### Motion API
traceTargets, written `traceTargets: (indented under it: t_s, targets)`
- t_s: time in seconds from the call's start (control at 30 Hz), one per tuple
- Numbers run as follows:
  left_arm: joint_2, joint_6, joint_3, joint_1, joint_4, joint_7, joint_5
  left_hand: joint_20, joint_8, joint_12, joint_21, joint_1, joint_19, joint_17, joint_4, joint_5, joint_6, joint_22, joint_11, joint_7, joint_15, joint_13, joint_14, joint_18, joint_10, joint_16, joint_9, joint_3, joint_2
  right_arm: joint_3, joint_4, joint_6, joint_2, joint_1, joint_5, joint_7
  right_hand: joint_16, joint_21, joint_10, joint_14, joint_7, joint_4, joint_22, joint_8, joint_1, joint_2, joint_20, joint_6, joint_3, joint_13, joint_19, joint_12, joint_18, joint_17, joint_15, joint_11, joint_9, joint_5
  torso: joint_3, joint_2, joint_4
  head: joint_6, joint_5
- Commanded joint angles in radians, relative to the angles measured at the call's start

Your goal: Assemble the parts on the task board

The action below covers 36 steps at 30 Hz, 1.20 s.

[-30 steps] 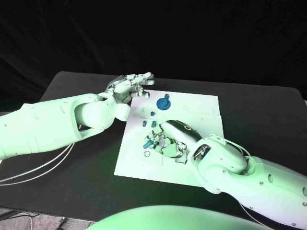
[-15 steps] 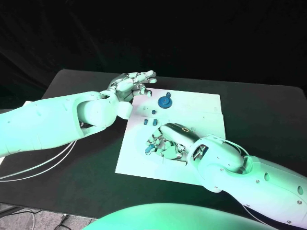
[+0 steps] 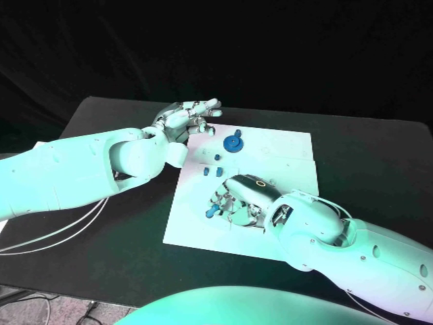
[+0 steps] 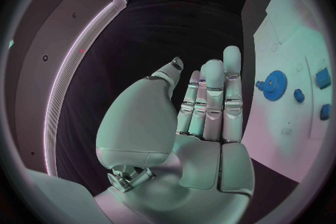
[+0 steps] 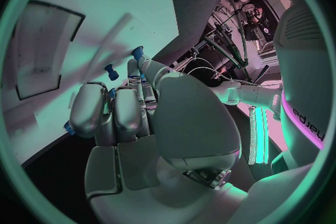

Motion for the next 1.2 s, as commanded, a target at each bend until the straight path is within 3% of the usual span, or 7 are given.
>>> traceTargets:
  t_s: [0.03, 0.37, 0.67, 0.87, 1.03, 1.1, 1.2]
  targets:
    - [0.001, 0.02, 0.001, -0.001, 0.001, 0.004, -0.004, 0.007, 0.006, 0.005, -0.006, 0.006, 0.001, -0.001, -0.002, 0.007, -0.007, -0.001, -0.002, -0.001, 0.001, 0.001, -0.007, 0.009, -0.007, 0.006, -0.001, -0.007, 0.006, 0.0, 0.002, 0.018, 0.0, -0.001, -0.043, -0.024, 0.007, 0.003, -0.005, 0.026, 0.003, 0.001, -0.002, 0.002, -0.011, 0.007, 0.004, 0.007, 0.006, -0.001, 0.004, -0.005, -0.012, -0.001, 0.002, -0.001, -0.001, 0.003, -0.0002, 0.0, -0.0009, 0.0, 0.001]
    - [0.001, 0.02, 0.001, -0.001, 0.001, 0.003, -0.004, 0.007, 0.006, 0.005, -0.006, 0.006, 0.001, -0.001, -0.002, 0.007, -0.007, -0.001, -0.002, -0.001, 0.001, 0.001, -0.007, 0.009, -0.007, 0.006, -0.001, -0.007, 0.006, -0.001, 0.004, 0.043, 0.011, -0.001, -0.065, -0.046, 0.006, 0.002, -0.011, 0.024, 0.005, 0.003, -0.003, -0.004, -0.029, -0.001, 0.006, 0.0, 0.0, -0.002, 0.001, -0.015, -0.011, -0.006, 0.004, 0.001, -0.002, 0.002, -0.0007, -0.001, -0.0013, 0.001, -0.001]
    - [0.002, 0.021, 0.001, -0.001, 0.002, 0.003, -0.004, 0.007, 0.006, 0.005, -0.006, 0.006, 0.001, -0.001, -0.002, 0.007, -0.007, -0.001, -0.002, -0.001, 0.001, 0.001, -0.007, 0.009, -0.007, 0.006, -0.001, -0.007, 0.006, -0.026, -0.011, 0.055, 0.031, 0.003, -0.085, -0.063, 0.006, -0.002, -0.052, 0.022, 0.018, 0.007, -0.009, -0.024, -0.059, -0.017, 0.016, -0.031, -0.008, -0.006, -0.005, -0.048, -0.011, -0.012, 0.017, 0.017, -0.01, 0.004, -0.0009, -0.001, -0.0005, 0.001, -0.004]
    - [0.002, 0.022, 0.001, -0.001, 0.002, 0.003, -0.004, 0.007, 0.006, 0.005, -0.006, 0.006, 0.001, -0.001, -0.002, 0.007, -0.007, -0.001, -0.002, -0.001, 0.001, 0.001, -0.007, 0.009, -0.007, 0.006, -0.001, -0.007, 0.006, -0.034, -0.019, 0.011, 0.036, 0.004, -0.087, -0.061, 0.011, -0.006, -0.129, 0.02, 0.021, 0.02, -0.016, -0.03, -0.105, -0.07, 0.026, -0.104, -0.055, -0.006, -0.011, -0.066, -0.008, -0.009, 0.029, 0.031, -0.024, 0.036, -0.0006, -0.001, -0.001, 0.002, -0.003]
    - [0.001, 0.022, 0.001, -0.001, 0.002, 0.002, -0.004, 0.007, 0.006, 0.005, -0.006, 0.006, 0.001, -0.001, -0.002, 0.007, -0.007, -0.001, -0.002, -0.001, 0.001, 0.001, -0.007, 0.009, -0.007, 0.006, -0.001, -0.007, 0.006, -0.036, -0.019, -0.035, 0.032, 0.003, -0.085, -0.056, 0.017, -0.011, -0.176, 0.019, 0.02, 0.02, -0.024, -0.028, -0.109, -0.075, 0.028, -0.132, -0.091, -0.005, -0.017, -0.059, -0.006, -0.007, 0.032, 0.036, -0.023, 0.048, -0.0006, 0.0, -0.0005, 0.002, -0.003]
    - [0.0, 0.023, 0.001, -0.001, 0.002, 0.0, -0.004, 0.007, 0.006, 0.005, -0.006, 0.006, 0.001, -0.001, -0.002, 0.007, -0.007, -0.001, -0.002, -0.001, 0.001, 0.001, -0.007, 0.009, -0.007, 0.006, -0.001, -0.007, 0.006, -0.036, -0.017, -0.06, 0.029, 0.002, -0.081, -0.053, 0.02, -0.018, -0.206, 0.018, 0.02, 0.022, -0.035, -0.028, -0.115, -0.084, 0.029, -0.148, -0.118, -0.005, -0.022, -0.057, -0.004, -0.005, 0.035, 0.04, -0.023, 0.093, -0.0004, 0.0, -0.0003, 0.002, -0.003]
    - [0.0, 0.025, 0.001, -0.001, 0.001, -0.002, -0.004, 0.008, 0.007, 0.008, -0.007, 0.007, 0.001, -0.003, -0.003, 0.006, -0.01, -0.002, -0.002, -0.001, 0.001, 0.001, -0.008, 0.01, -0.011, 0.007, 0.0, -0.009, 0.008, -0.036, -0.012, -0.102, 0.022, 0.001, -0.07, -0.045, 0.016, -0.031, -0.244, 0.015, 0.021, 0.029, -0.056, -0.028, -0.123, -0.09, 0.033, -0.161, -0.163, -0.004, -0.031, -0.051, 0.0, -0.016, 0.04, 0.045, -0.022, 0.118, 0.0003, -0.001, -0.0008, 0.004, -0.004]
